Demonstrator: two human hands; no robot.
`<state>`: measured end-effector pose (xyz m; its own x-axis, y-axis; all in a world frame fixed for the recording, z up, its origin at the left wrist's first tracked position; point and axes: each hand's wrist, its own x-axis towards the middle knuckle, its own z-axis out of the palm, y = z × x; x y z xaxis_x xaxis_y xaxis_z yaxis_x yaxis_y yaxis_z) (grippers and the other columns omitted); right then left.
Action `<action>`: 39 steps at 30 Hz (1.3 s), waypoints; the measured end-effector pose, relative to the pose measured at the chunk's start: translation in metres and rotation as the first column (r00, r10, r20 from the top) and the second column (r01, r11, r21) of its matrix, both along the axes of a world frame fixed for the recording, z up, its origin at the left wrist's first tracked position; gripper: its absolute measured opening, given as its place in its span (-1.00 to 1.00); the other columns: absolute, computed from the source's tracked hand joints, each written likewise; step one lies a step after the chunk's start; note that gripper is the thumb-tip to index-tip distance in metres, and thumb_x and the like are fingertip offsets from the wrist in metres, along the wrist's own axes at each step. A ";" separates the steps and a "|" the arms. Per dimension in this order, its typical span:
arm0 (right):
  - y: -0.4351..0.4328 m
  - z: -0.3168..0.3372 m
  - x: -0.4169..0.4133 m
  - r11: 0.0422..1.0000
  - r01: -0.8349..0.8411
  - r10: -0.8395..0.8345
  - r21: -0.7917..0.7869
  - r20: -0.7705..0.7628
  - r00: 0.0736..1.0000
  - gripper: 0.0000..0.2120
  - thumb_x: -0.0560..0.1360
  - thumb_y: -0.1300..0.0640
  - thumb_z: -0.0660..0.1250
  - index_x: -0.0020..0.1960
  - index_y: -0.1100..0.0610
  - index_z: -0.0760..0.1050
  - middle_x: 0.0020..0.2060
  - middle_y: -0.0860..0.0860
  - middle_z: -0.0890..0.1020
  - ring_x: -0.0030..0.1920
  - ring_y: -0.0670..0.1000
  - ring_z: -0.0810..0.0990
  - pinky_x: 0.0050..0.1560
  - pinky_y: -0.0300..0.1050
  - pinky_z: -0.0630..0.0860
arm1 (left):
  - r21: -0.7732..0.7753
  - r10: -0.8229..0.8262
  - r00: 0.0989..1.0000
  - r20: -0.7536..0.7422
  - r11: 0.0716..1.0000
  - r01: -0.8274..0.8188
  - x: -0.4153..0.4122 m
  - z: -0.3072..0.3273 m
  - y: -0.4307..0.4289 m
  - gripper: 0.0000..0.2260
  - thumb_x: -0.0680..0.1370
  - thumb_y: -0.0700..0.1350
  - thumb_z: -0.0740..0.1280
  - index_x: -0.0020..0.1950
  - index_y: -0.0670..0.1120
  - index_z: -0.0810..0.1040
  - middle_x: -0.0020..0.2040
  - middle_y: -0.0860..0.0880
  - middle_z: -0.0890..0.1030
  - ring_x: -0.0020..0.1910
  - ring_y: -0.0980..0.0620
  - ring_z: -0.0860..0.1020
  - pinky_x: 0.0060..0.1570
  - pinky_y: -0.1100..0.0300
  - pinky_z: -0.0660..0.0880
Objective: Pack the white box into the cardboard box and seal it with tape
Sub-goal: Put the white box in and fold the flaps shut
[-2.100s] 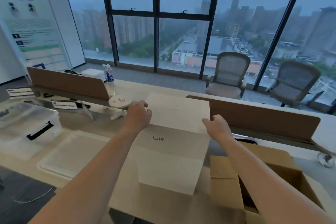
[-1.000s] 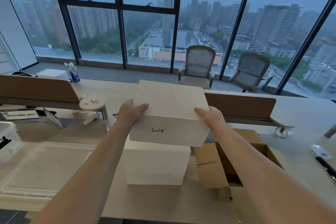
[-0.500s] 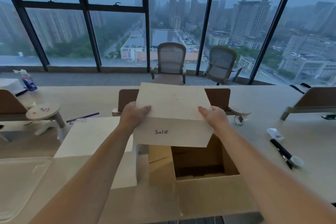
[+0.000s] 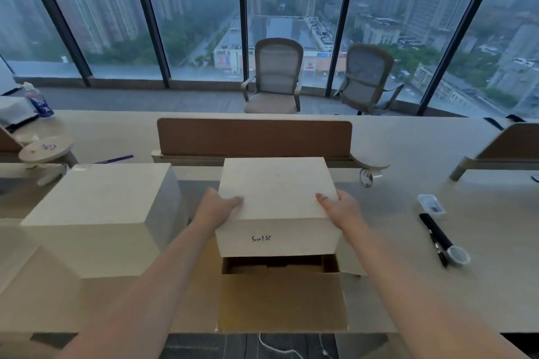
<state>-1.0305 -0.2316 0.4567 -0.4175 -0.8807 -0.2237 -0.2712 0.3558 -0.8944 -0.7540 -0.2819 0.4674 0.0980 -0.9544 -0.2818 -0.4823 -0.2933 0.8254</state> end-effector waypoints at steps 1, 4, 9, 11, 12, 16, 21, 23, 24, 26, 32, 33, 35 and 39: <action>0.001 -0.007 -0.002 1.000 0.003 -0.003 0.007 -0.003 1.000 -0.73 0.54 -0.04 0.39 0.16 0.09 0.57 -0.03 -0.02 0.65 -0.04 0.02 0.60 -0.02 -0.07 0.51 | 0.009 0.001 1.000 0.014 1.000 -0.001 0.000 -0.008 -0.001 -0.50 0.49 0.03 0.47 0.21 -0.21 0.33 0.07 -0.09 0.49 0.02 -0.08 0.49 -0.10 0.07 0.43; -0.001 -0.030 -0.005 1.000 0.007 -0.007 0.017 0.004 1.000 -0.73 0.53 -0.01 0.40 0.16 0.10 0.58 0.01 -0.01 0.68 -0.03 0.00 0.62 -0.07 -0.09 0.52 | 0.027 0.020 0.999 0.031 0.999 -0.021 -0.004 -0.028 -0.005 -0.52 0.48 0.03 0.48 0.18 -0.19 0.35 0.07 -0.12 0.53 0.02 -0.11 0.53 -0.06 0.04 0.48; -0.009 -0.050 -0.004 1.000 0.023 -0.023 0.001 0.021 1.000 -0.66 0.51 0.02 0.42 0.24 0.10 0.51 0.06 -0.02 0.65 0.04 0.03 0.62 0.08 0.02 0.56 | -0.017 0.075 0.997 0.020 0.997 -0.074 -0.006 -0.046 -0.012 -0.60 0.52 0.01 0.42 0.16 -0.19 0.36 0.06 -0.13 0.54 0.02 -0.13 0.55 -0.05 0.02 0.49; -0.010 -0.056 -0.005 0.999 0.039 -0.039 0.001 0.025 0.999 -0.62 0.50 0.00 0.43 0.27 0.09 0.50 0.07 -0.02 0.65 0.06 0.04 0.62 0.14 0.07 0.56 | -0.031 0.088 0.995 0.046 0.996 -0.087 -0.006 -0.050 -0.014 -0.58 0.49 0.03 0.44 0.15 -0.19 0.36 0.04 -0.11 0.54 0.01 -0.12 0.55 -0.02 -0.02 0.52; -0.009 -0.058 -0.005 0.999 0.045 -0.045 0.001 0.031 0.998 -0.61 0.50 0.01 0.43 0.27 0.09 0.50 0.08 -0.02 0.65 0.07 0.05 0.62 0.16 0.08 0.55 | -0.033 0.090 0.994 0.057 0.996 -0.088 -0.007 -0.051 -0.014 -0.57 0.49 0.04 0.44 0.16 -0.19 0.36 0.04 -0.10 0.53 0.01 -0.12 0.54 -0.01 -0.02 0.52; -0.002 -0.060 -0.003 0.998 0.070 -0.070 -0.006 0.062 0.996 -0.69 0.51 0.05 0.42 0.22 0.07 0.50 0.07 -0.01 0.64 0.08 0.06 0.62 0.18 0.08 0.54 | -0.030 0.089 0.995 0.039 0.996 -0.087 -0.012 -0.050 -0.009 -0.53 0.49 0.03 0.46 0.17 -0.22 0.34 0.01 -0.07 0.49 -0.01 -0.10 0.51 -0.07 0.05 0.45; 0.008 -0.055 -0.004 0.997 0.076 -0.074 -0.026 0.066 0.995 -0.71 0.53 0.08 0.40 0.22 0.07 0.50 0.03 -0.03 0.63 0.05 0.04 0.60 0.15 0.01 0.54 | -0.024 0.089 0.995 0.041 0.996 -0.088 -0.015 -0.045 0.001 -0.51 0.49 0.03 0.46 0.19 -0.24 0.34 0.04 -0.11 0.50 0.00 -0.11 0.50 -0.03 0.03 0.45; 0.014 -0.054 -0.005 0.997 0.072 -0.069 -0.039 0.071 0.995 -0.74 0.54 0.09 0.40 0.20 0.04 0.48 0.00 -0.05 0.60 0.02 0.02 0.58 0.13 -0.02 0.52 | -0.022 0.091 0.995 0.040 0.996 -0.090 -0.016 -0.046 0.006 -0.51 0.49 0.03 0.46 0.19 -0.24 0.34 0.05 -0.12 0.51 0.01 -0.12 0.51 0.00 0.01 0.48; 0.017 -0.054 -0.005 0.997 0.068 -0.065 -0.045 0.067 0.996 -0.76 0.54 0.09 0.40 0.18 0.02 0.46 -0.02 -0.06 0.59 0.02 0.01 0.57 0.12 -0.03 0.51 | -0.019 0.095 0.995 0.030 0.995 -0.094 -0.017 -0.046 0.009 -0.51 0.49 0.02 0.46 0.20 -0.24 0.34 0.07 -0.12 0.51 0.02 -0.12 0.51 -0.01 0.02 0.47; 0.023 -0.055 -0.004 0.997 0.064 -0.061 -0.050 0.060 0.996 -0.77 0.55 0.10 0.39 0.15 0.00 0.41 -0.04 -0.07 0.55 0.00 0.01 0.54 0.08 -0.06 0.49 | -0.014 0.096 0.995 0.011 0.995 -0.096 -0.017 -0.048 0.015 -0.50 0.50 0.02 0.46 0.22 -0.24 0.33 0.10 -0.13 0.52 0.03 -0.11 0.52 -0.04 0.05 0.44; 0.032 -0.073 -0.009 0.999 0.051 -0.051 -0.001 0.055 0.997 -0.66 0.54 0.05 0.40 0.27 0.10 0.48 0.06 0.00 0.61 0.04 0.05 0.59 0.12 0.04 0.55 | 0.017 0.053 0.997 0.062 0.998 -0.054 -0.018 -0.062 0.025 -0.54 0.53 0.05 0.41 0.21 -0.22 0.34 0.06 -0.10 0.51 0.03 -0.11 0.51 -0.09 0.08 0.40; 0.031 -0.077 -0.010 0.999 0.048 -0.049 0.007 0.053 0.997 -0.66 0.54 0.05 0.40 0.27 0.10 0.48 0.07 0.00 0.62 0.04 0.05 0.59 0.11 0.03 0.55 | 0.023 0.040 0.997 0.063 0.999 -0.042 -0.019 -0.065 0.024 -0.58 0.55 0.05 0.39 0.19 -0.20 0.33 0.04 -0.08 0.50 0.00 -0.09 0.50 -0.12 0.08 0.39; 0.028 -0.087 -0.010 0.999 0.046 -0.047 0.022 0.054 0.997 -0.65 0.54 0.05 0.40 0.29 0.12 0.49 0.08 0.01 0.63 0.05 0.05 0.60 0.11 0.03 0.55 | 0.031 0.022 0.997 0.073 0.999 -0.025 -0.018 -0.074 0.023 -0.64 0.57 0.03 0.37 0.15 -0.18 0.33 -0.04 -0.04 0.48 -0.05 -0.05 0.48 -0.21 0.10 0.38; 0.022 -0.111 -0.007 0.999 0.015 -0.017 0.045 0.030 0.999 -0.68 0.55 0.08 0.40 0.26 0.14 0.50 0.03 0.00 0.62 0.02 0.04 0.59 0.03 -0.08 0.49 | 0.032 0.026 0.994 0.109 0.999 -0.029 -0.011 -0.103 0.015 -0.70 0.57 -0.01 0.36 0.09 -0.19 0.36 -0.10 -0.03 0.47 -0.08 -0.07 0.48 -0.23 0.10 0.37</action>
